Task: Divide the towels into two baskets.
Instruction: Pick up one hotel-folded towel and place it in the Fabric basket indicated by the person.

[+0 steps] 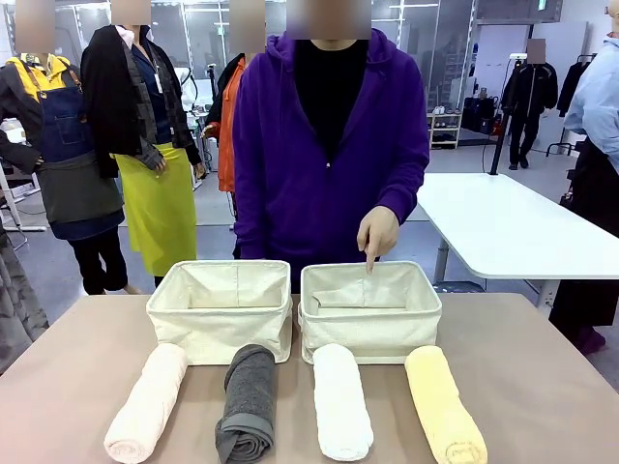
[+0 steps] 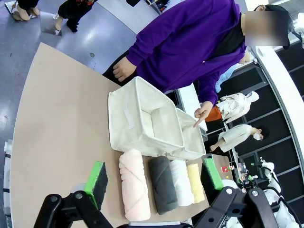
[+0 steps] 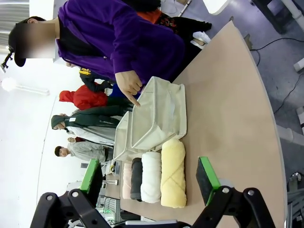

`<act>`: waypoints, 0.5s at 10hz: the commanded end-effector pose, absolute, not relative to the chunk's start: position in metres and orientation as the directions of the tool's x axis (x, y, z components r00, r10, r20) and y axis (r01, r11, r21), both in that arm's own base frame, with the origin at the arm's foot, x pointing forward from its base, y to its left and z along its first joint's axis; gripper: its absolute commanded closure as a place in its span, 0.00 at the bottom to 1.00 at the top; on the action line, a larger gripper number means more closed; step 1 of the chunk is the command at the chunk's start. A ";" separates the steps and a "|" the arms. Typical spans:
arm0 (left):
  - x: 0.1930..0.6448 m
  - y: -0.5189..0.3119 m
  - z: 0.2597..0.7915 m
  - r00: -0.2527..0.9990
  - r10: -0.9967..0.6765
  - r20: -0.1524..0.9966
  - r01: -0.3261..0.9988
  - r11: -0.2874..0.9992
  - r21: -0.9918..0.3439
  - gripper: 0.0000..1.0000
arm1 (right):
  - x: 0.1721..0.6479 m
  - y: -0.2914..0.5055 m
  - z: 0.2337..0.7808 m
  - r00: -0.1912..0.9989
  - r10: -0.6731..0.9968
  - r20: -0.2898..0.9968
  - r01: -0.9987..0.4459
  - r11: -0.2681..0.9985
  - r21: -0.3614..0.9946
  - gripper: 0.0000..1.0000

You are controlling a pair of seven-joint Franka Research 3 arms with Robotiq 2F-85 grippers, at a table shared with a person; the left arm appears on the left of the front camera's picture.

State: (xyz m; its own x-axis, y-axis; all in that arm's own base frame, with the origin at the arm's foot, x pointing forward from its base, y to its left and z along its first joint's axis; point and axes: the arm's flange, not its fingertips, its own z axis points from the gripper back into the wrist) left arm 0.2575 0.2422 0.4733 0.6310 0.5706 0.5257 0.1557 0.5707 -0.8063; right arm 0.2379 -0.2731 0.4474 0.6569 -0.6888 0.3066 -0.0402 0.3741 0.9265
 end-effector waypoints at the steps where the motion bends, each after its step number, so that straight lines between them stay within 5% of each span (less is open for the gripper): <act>1: 0.257 0.244 0.474 0.624 0.574 0.530 0.172 0.561 -0.810 0.00 | 0.244 -0.258 0.464 0.662 -0.697 0.277 0.043 0.404 0.914 0.00; 5: 0.257 0.244 0.474 0.624 0.574 0.530 0.172 0.561 -0.810 0.00 | 0.279 -0.174 0.509 0.804 -0.545 0.236 0.206 0.629 0.750 0.00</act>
State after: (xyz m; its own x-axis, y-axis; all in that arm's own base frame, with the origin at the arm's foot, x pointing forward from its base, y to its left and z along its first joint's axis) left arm 0.2580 0.2416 0.4731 0.6328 0.5691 0.5251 0.1551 0.5713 -0.8060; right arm 0.2779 -0.2025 0.4985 0.7641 -0.5898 0.2615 0.1644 0.5700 0.8051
